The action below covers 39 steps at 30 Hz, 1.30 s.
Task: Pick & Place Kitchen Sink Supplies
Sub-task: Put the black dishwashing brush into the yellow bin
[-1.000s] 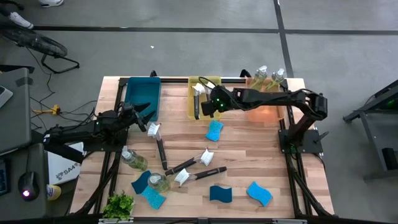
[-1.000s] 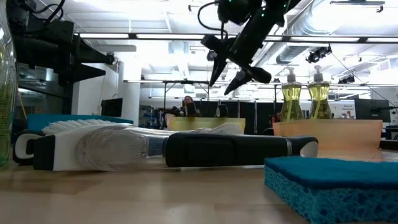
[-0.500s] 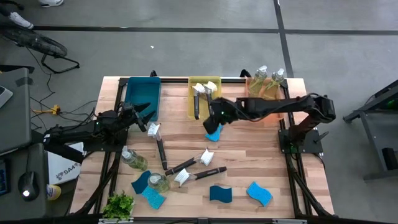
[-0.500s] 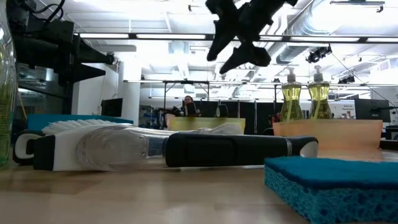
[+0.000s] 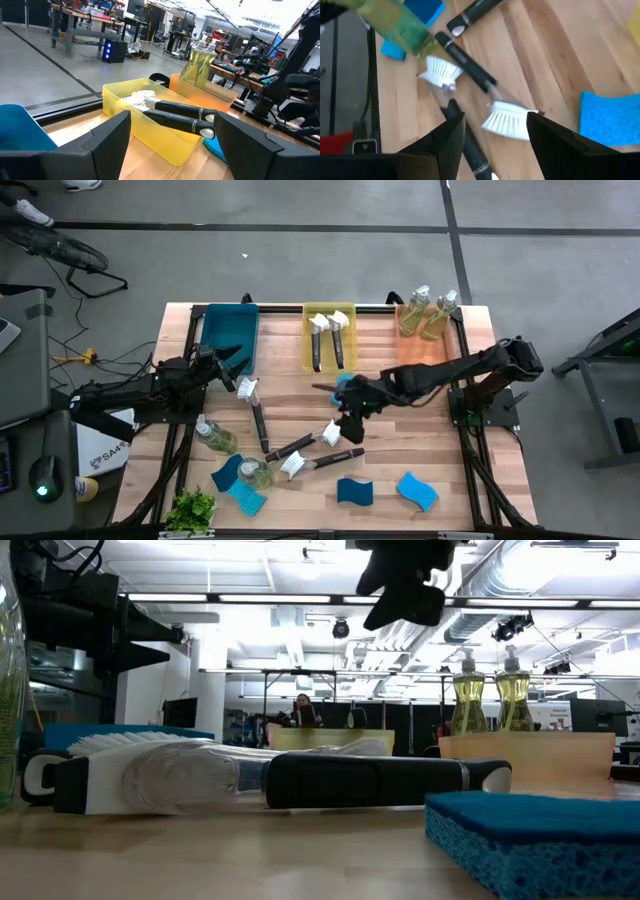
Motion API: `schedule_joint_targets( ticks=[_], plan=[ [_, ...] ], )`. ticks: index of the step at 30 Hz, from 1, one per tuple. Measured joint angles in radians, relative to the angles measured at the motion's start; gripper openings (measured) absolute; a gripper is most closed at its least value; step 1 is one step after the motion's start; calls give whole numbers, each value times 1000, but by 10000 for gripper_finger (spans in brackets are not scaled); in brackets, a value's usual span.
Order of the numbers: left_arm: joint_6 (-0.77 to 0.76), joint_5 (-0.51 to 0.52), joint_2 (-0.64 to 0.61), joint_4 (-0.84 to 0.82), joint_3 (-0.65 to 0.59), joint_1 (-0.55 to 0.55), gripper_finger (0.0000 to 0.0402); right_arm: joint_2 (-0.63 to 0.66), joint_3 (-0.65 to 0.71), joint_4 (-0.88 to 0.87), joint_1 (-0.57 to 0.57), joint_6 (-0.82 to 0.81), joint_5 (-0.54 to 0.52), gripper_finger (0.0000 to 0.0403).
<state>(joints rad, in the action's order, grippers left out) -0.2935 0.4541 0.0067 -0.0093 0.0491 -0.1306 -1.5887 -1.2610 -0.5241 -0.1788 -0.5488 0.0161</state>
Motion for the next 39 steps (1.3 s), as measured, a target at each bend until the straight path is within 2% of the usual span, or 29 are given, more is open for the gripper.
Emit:
schedule_joint_targets(
  ticks=[8, 17, 24, 33, 39],
  plan=[
    [0, 0, 0, 0, 0, 0, 280, 0, 0, -87, -105, 90, -128, 206],
    [0, 0, 0, 0, 0, 0, 280, 0, 2, -162, -151, 176, -100, 206],
    [0, 0, 0, 0, 0, 0, 280, 38, 150, -16, -189, 192, -35, 206],
    [0, 0, 0, 0, 0, 0, 280, 59, 328, 109, -269, 221, -82, 206],
    [0, 0, 0, 0, 0, 0, 280, 59, 434, 269, -307, 316, -99, 206]
  ],
)
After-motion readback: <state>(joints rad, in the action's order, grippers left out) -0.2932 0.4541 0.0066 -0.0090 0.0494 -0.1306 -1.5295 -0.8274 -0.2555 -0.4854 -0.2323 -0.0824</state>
